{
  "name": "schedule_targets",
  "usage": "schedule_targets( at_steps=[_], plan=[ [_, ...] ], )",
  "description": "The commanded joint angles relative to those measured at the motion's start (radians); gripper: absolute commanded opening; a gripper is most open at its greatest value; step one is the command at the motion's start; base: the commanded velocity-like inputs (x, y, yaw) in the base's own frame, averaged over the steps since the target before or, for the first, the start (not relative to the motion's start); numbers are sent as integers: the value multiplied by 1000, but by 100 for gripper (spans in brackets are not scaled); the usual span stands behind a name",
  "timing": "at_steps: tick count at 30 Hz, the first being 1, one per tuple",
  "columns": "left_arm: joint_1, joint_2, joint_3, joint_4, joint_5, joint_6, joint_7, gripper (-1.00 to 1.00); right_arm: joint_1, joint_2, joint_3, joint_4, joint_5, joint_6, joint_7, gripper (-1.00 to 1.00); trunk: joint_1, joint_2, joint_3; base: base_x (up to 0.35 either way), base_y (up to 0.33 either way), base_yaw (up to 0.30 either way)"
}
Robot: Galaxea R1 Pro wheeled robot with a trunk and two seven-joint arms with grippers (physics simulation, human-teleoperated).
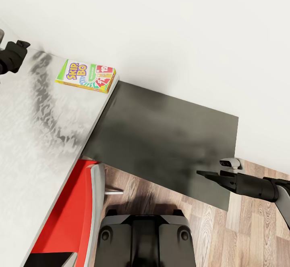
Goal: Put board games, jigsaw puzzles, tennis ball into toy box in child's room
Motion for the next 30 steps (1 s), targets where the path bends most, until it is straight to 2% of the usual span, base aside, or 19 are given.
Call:
schedule_targets(
  at_steps=[1, 22, 30],
  plan=[
    [0, 2, -8, -2, 11, 1, 9, 100, -1, 0, 0, 0, 0, 4, 3, 100, 1, -2, -1, 0, 0, 0],
    [3, 3, -9, -11, 23, 13, 15, 100, 1, -3, -2, -1, 0, 4, 13, 100, 1, -2, -1, 0, 0, 0],
    [3, 3, -10, -11, 22, 13, 17, 100, 17, -7, -7, -1, 1, 3, 84, 100, 1, -2, -1, 0, 0, 0]
  ],
)
